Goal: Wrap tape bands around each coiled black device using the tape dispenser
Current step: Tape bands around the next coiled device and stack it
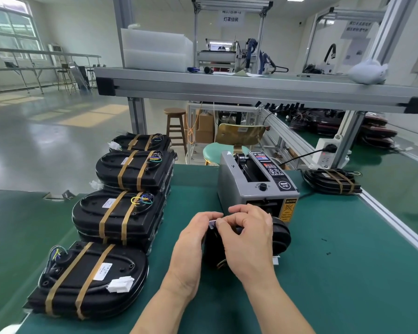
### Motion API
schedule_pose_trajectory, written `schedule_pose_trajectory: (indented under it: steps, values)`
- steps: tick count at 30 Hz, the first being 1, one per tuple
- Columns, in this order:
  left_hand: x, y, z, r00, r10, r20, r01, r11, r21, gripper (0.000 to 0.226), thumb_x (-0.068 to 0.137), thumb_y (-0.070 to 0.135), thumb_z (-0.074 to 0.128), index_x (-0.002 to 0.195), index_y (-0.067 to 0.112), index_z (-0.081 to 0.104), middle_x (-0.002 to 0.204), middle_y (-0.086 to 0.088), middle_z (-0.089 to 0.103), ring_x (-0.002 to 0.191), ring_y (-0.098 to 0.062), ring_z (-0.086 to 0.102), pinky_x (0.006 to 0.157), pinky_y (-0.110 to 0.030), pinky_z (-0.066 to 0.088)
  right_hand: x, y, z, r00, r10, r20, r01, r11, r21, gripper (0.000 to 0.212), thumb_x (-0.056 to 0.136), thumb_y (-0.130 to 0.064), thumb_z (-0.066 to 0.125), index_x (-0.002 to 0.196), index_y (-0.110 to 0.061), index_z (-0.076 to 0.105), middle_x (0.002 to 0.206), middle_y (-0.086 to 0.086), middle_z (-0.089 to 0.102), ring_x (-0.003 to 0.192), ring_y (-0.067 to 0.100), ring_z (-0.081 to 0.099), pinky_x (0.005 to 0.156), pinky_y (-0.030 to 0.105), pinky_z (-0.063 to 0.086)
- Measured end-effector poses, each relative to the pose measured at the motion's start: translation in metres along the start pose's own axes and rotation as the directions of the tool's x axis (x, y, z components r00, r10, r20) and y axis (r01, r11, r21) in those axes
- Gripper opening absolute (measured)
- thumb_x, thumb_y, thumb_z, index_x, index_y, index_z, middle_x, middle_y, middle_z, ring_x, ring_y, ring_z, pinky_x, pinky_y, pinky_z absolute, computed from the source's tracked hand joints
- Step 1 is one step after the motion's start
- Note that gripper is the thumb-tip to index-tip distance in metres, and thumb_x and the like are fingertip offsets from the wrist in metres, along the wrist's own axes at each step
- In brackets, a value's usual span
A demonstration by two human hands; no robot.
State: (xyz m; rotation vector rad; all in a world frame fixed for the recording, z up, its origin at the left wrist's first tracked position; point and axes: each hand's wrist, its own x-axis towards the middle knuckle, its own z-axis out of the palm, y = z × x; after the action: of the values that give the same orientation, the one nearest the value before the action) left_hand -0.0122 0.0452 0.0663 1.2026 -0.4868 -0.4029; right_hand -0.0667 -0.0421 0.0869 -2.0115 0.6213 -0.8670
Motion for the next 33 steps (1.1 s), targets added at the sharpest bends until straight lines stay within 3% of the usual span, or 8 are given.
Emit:
schedule_pose_trajectory:
  steps: [9,16,19,22,29,33]
  values:
    - [0.002,0.003,0.003,0.997,0.040,-0.070,-0.031,0.991,0.130,0.019,0.098,0.008,0.053,0.094,0.012,0.071,0.087,-0.005,0.074,0.078,-0.007,0.067,0.066,-0.013,0.050,-0.001,-0.001,-0.003,1.000,0.002,0.016,-0.002,1.000,-0.012,0.015,0.083,-0.023,0.072,0.069,-0.022,0.072,0.105,-0.018,0.056,0.110,0.000,0.032,0.107,0.038,0.035]
    - [0.006,0.002,0.004,0.989,0.103,-0.109,-0.074,0.968,0.241,0.021,0.096,0.003,0.055,0.090,0.015,0.072,0.084,0.002,0.075,0.075,-0.002,0.067,0.066,-0.008,0.046,0.001,0.005,-0.010,0.997,-0.026,-0.069,0.024,0.999,-0.035,0.013,0.083,-0.015,0.072,0.072,-0.018,0.066,0.105,-0.009,0.059,0.113,0.002,0.036,0.093,0.017,0.031]
    - [0.007,0.002,0.003,0.988,0.109,-0.107,-0.081,0.967,0.243,0.021,0.096,0.004,0.056,0.090,0.015,0.072,0.084,0.002,0.075,0.076,-0.003,0.067,0.067,-0.008,0.046,0.003,0.006,-0.008,0.991,-0.066,-0.119,0.062,0.997,-0.039,0.012,0.082,-0.021,0.072,0.079,-0.021,0.061,0.096,-0.011,0.057,0.108,0.006,0.039,0.088,0.020,0.036]
    - [0.007,0.001,0.002,0.991,0.088,-0.101,-0.065,0.974,0.216,0.022,0.096,0.004,0.055,0.089,0.015,0.072,0.082,-0.002,0.074,0.072,-0.005,0.065,0.065,-0.012,0.048,0.003,0.008,-0.002,0.984,-0.110,-0.138,0.094,0.988,-0.119,0.020,0.080,-0.032,0.076,0.085,-0.019,0.061,0.095,-0.008,0.057,0.107,0.009,0.038,0.095,0.028,0.036]
    - [0.005,0.000,0.004,0.994,0.049,-0.100,-0.031,0.985,0.171,0.030,0.100,0.006,0.046,0.089,0.017,0.072,0.089,-0.009,0.072,0.081,-0.011,0.065,0.070,-0.015,0.051,0.003,0.014,0.003,0.975,-0.169,-0.144,0.149,0.979,-0.140,0.014,0.083,-0.023,0.074,0.090,-0.020,0.063,0.099,-0.007,0.056,0.106,0.010,0.038,0.097,0.030,0.034]
    - [0.005,-0.001,0.009,0.989,0.095,-0.116,-0.067,0.972,0.224,0.026,0.101,0.011,0.048,0.088,0.014,0.071,0.084,0.001,0.071,0.079,-0.008,0.063,0.071,-0.015,0.049,0.003,0.013,0.002,0.981,-0.157,-0.116,0.142,0.982,-0.126,0.008,0.086,-0.022,0.071,0.088,-0.019,0.064,0.101,-0.005,0.057,0.108,0.013,0.039,0.099,0.030,0.033]
